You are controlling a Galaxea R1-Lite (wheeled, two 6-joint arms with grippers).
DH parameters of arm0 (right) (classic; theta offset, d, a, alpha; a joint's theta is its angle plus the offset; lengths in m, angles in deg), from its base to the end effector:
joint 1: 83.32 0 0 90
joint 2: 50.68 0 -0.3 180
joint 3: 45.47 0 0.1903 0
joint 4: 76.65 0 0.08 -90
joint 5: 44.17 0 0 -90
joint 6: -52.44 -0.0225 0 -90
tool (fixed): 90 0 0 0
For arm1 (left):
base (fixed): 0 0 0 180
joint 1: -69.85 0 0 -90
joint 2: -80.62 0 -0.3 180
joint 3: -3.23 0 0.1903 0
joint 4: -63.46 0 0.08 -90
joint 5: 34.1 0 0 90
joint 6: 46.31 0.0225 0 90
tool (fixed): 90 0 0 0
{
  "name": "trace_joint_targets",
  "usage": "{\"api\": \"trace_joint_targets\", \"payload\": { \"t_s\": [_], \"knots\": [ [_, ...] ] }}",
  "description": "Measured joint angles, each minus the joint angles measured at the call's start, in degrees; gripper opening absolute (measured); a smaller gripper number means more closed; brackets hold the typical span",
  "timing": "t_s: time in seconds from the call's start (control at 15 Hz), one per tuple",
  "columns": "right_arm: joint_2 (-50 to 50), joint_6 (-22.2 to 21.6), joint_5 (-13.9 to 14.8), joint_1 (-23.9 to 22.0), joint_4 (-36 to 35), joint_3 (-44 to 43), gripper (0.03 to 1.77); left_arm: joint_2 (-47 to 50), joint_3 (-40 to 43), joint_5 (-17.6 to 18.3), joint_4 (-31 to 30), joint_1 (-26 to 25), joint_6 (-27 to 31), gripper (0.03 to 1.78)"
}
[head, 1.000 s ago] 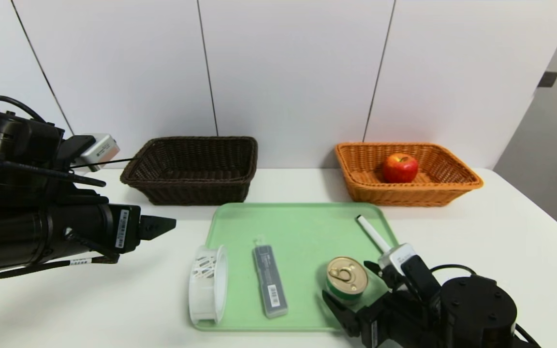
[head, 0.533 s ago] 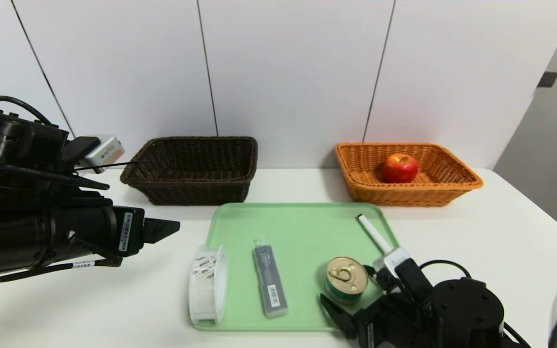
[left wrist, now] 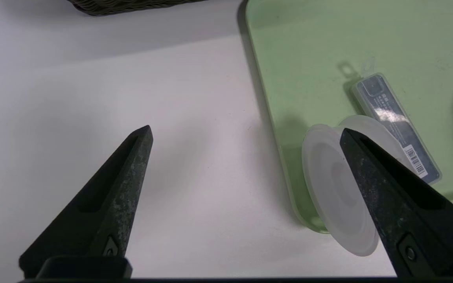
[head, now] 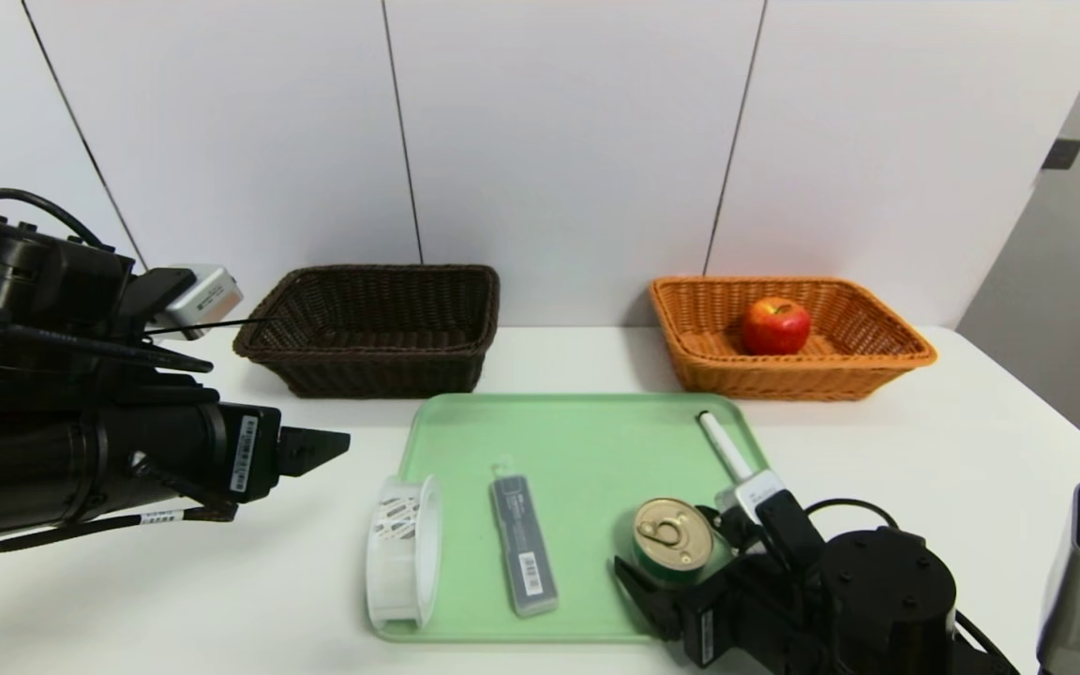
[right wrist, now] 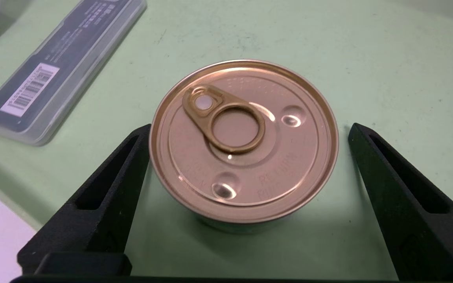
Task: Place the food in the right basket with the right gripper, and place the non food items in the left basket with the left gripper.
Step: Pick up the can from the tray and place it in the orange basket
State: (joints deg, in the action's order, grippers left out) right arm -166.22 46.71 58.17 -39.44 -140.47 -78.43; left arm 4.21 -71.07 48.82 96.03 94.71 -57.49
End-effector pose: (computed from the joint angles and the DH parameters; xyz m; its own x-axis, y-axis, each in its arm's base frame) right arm 0.1839 0.1702 0.0492 0.8149 0.4871 -0.3142 -0.5055 0.8624 0.0261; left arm 0.1861 -0.0832 0.2264 0.7923 -0.2312 -0.5647 0.2190 0.9715 -0.0906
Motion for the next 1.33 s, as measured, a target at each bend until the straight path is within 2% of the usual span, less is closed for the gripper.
{"api": "trace_joint_targets", "payload": {
  "t_s": [0.13, 0.33, 0.4, 0.47, 0.8, 1.07, 1.2, 1.33],
  "knots": [
    [-0.50, -0.27, 0.61, -0.16, 0.00, -0.68, 1.70, 0.00, 0.02, 0.00, 0.00, 0.02, 0.00, 1.69],
    [-1.13, -0.38, 1.02, -0.22, -0.13, -0.99, 1.19, -0.07, 0.05, 0.01, -0.09, 0.02, 0.02, 1.69],
    [-1.24, -0.41, 1.05, -0.24, -0.16, -0.99, 1.07, -0.11, 0.05, 0.04, -0.11, 0.02, 0.02, 1.69],
    [-1.29, -0.39, 1.06, -0.22, -0.13, -0.99, 1.03, -0.18, 0.05, 0.01, -0.11, 0.02, 0.02, 1.69],
    [-0.30, 0.06, 1.57, -0.20, 0.74, -2.41, 1.01, -0.44, -0.02, 0.04, -0.13, 0.17, -0.01, 1.69],
    [2.50, 0.26, 3.18, -0.74, 1.19, -8.73, 1.01, -0.38, 0.20, 0.04, 0.07, 0.28, -0.09, 1.69],
    [4.49, 0.26, 3.78, -1.57, 5.74, -15.09, 1.00, -0.33, 0.20, -0.02, 0.13, 0.68, -0.09, 1.69],
    [7.06, 0.24, 3.86, -2.80, 13.48, -23.34, 1.00, -0.33, 0.22, -0.05, 0.16, 1.22, -0.11, 1.69]
  ]
}}
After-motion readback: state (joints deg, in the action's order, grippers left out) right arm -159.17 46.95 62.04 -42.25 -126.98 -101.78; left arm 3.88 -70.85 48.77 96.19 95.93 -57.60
